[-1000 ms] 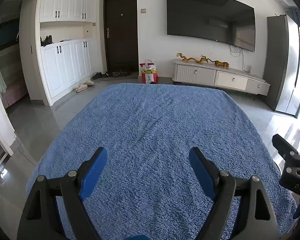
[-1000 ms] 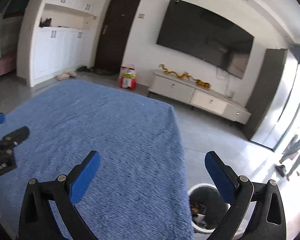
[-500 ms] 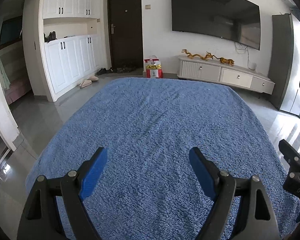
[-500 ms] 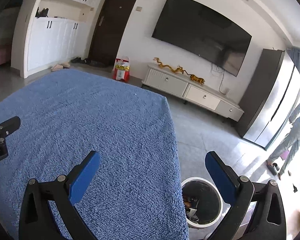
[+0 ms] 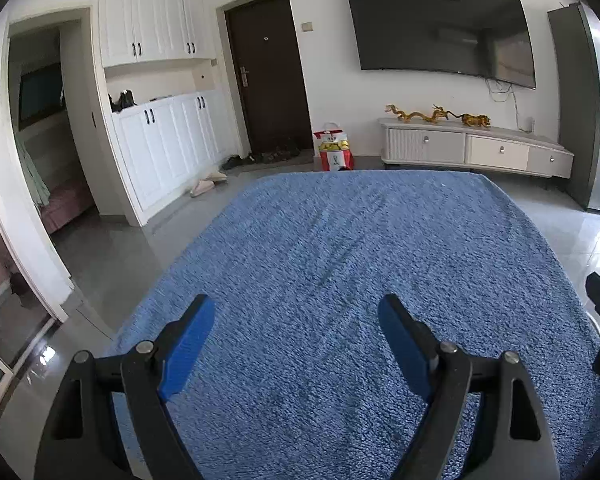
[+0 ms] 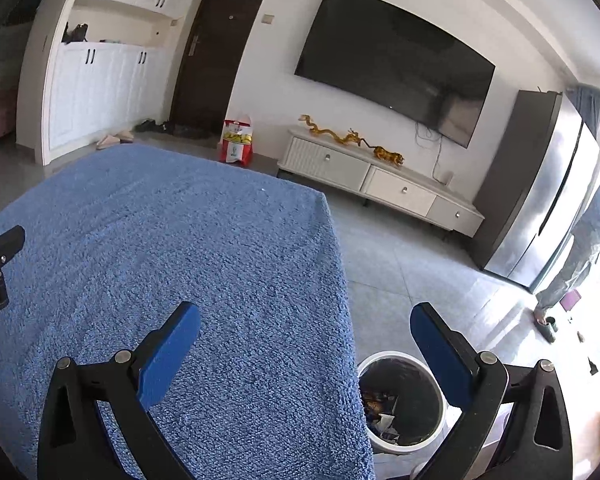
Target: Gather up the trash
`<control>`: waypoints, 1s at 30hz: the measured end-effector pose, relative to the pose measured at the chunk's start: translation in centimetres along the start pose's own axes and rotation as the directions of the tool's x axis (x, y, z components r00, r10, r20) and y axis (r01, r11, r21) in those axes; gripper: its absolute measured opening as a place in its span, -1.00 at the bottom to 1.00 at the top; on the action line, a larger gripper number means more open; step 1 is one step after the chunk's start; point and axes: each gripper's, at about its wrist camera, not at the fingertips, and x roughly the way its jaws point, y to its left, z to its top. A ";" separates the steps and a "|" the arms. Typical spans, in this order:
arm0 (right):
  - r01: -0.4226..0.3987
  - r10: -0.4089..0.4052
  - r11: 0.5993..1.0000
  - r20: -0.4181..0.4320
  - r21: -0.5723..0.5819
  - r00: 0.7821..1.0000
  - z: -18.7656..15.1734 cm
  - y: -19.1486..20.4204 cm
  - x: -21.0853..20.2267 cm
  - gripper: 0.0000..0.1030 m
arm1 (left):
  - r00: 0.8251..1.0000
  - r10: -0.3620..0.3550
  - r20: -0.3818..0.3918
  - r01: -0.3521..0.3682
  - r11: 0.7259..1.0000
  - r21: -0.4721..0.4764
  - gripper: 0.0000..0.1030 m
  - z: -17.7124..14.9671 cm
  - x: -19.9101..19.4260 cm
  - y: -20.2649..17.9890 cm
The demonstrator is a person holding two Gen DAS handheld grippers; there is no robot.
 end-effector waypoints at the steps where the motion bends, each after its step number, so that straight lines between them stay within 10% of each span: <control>1: 0.002 -0.002 1.000 -0.001 0.004 1.000 0.0 -0.1 0.1 0.99 | 1.000 0.010 0.006 -0.010 1.000 0.007 0.62 0.0 -0.1 -0.1; 30: 0.014 -0.011 0.998 -0.043 0.054 0.999 -1.1 -1.3 1.4 0.99 | 1.000 0.024 -0.012 -0.024 0.999 0.037 0.62 0.0 -0.4 -0.9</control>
